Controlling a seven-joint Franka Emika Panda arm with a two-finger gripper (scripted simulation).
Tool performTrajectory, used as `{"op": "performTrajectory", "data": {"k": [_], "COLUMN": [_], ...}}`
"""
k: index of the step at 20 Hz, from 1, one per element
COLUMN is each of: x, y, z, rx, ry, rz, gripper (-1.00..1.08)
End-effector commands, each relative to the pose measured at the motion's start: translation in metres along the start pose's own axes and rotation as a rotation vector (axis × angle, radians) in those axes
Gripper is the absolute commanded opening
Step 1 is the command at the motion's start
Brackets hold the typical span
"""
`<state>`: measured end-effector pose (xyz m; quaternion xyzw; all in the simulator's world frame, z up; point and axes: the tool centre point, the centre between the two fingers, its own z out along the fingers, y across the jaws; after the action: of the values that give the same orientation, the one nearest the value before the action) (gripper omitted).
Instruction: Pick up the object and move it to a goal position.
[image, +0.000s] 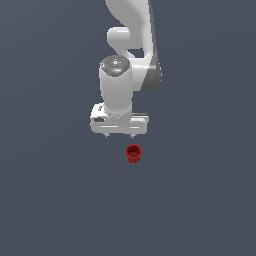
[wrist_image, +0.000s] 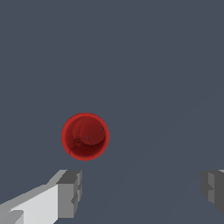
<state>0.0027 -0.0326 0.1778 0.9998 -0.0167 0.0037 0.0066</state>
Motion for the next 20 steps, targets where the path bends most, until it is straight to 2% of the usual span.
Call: {"op": "performTrajectory", "data": {"k": [1,11,20], "x": [0.000,0.001,0.002], "y": [0.000,-0.021,-0.023], "z": [0.000,-0.001,0.004], "rx": [0.000,-0.004,-0.002], "ry": [0.000,0.002,0.001], "rz": [0.000,-0.086,-0.038], "gripper": [1.00,1.00,1.00]}}
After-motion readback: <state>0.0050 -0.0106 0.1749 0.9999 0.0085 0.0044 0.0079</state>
